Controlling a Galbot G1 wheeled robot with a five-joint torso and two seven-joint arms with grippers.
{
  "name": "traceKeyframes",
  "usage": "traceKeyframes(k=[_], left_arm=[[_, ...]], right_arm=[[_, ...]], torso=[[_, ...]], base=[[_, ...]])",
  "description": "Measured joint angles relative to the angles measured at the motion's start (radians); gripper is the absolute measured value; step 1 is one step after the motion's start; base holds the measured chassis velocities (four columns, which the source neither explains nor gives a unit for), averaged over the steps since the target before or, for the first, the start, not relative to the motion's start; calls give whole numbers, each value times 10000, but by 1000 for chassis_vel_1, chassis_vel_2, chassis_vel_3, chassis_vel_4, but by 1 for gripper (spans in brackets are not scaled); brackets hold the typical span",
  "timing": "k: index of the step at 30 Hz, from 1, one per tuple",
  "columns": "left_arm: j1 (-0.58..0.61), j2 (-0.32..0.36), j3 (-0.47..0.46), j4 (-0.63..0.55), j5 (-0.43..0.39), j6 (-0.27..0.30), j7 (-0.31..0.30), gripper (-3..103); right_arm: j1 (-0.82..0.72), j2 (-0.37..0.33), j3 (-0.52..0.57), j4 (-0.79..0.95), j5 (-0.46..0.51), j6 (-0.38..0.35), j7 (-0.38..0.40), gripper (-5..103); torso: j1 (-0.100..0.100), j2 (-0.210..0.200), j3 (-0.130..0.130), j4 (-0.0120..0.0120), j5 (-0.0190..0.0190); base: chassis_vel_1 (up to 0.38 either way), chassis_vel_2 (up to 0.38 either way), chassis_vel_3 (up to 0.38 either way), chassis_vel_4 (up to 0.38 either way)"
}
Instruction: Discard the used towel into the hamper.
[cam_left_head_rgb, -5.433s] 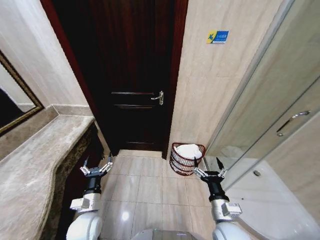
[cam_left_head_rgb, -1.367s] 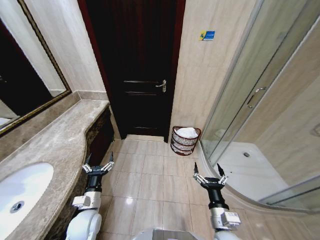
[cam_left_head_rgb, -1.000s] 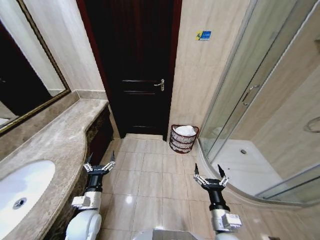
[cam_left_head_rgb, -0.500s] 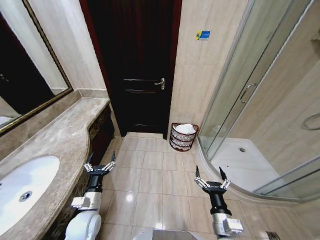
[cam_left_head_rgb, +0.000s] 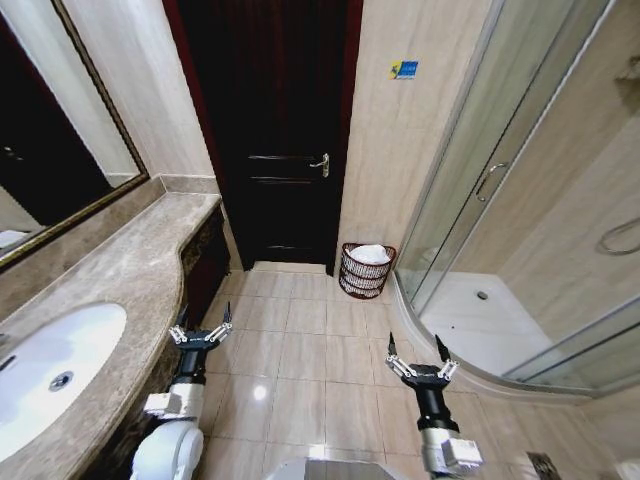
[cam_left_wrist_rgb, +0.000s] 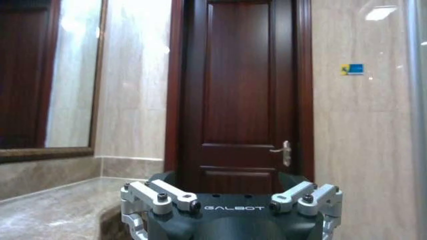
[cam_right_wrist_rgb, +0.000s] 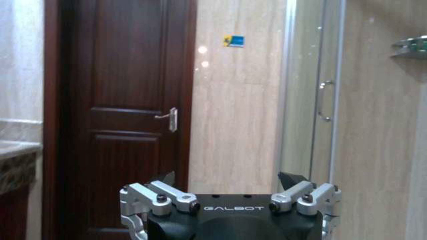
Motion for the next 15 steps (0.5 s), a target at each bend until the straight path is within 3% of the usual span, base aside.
traceKeyframes(k=[3, 5, 6, 7, 9, 15], left_arm=[[-179, 610, 146, -92, -782, 558, 55, 100], [-219, 727, 162, -111, -927, 630, 60, 100], [-286, 919, 201, -155, -1138, 709, 40, 100], [-286, 919, 201, -155, -1138, 709, 40, 100], [-317, 981, 240, -242, -1174, 808, -75, 100], [-749, 1032, 642, -565, -640, 1811, -697, 100]], right_arm=[[352, 35, 424, -65, 337, -284, 80, 100], [508, 20, 530, -98, 432, -436, 81, 100], [890, -52, 660, -137, 625, -932, 54, 100], [890, -52, 660, -137, 625, -932, 54, 100], [1702, -70, 781, -246, 871, -1745, -160, 100], [3062, 181, 1365, -300, 1076, -2819, -491, 100]], torso=[[-2, 0, 0, -2, -2], [-2, 0, 0, -3, -1], [0, 0, 1, -4, -1], [0, 0, 1, -4, -1], [2, -1, 1, 2, 1], [3, -4, 2, 0, 3]], base=[[0, 0, 0, 0], [0, 0, 0, 0], [0, 0, 0, 0], [0, 0, 0, 0], [0, 0, 0, 0], [0, 0, 0, 0]])
